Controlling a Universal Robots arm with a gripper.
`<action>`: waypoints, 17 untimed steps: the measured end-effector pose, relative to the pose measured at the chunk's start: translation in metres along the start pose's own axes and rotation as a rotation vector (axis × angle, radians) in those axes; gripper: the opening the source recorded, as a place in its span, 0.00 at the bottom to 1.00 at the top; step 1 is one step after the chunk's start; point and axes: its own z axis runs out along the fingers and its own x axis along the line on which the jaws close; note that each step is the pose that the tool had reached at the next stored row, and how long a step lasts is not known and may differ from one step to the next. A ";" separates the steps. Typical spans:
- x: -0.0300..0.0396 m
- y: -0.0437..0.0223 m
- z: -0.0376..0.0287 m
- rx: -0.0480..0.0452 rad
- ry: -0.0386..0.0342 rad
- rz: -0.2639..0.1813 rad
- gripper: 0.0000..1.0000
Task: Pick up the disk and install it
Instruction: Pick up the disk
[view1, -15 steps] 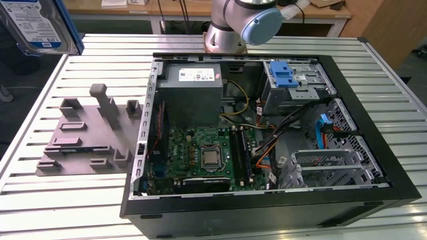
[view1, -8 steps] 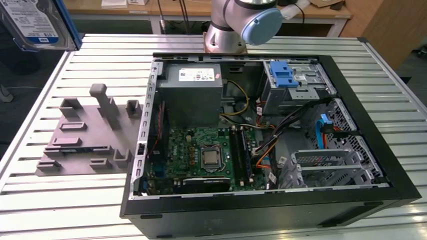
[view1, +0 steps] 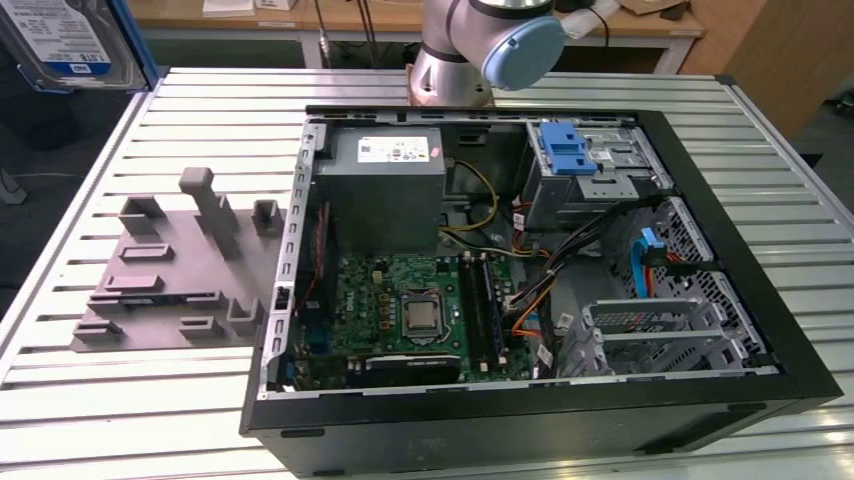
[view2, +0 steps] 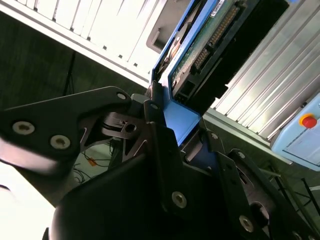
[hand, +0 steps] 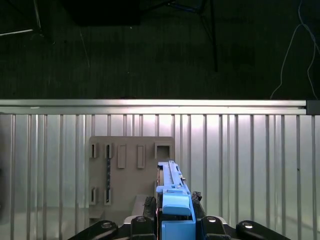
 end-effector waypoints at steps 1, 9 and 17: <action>0.0000 0.0000 -0.0010 -0.0001 0.0000 0.000 0.36; 0.0000 0.0000 -0.0021 0.0000 0.0000 0.000 0.36; -0.0001 -0.0002 -0.0023 0.0000 -0.0001 0.000 0.36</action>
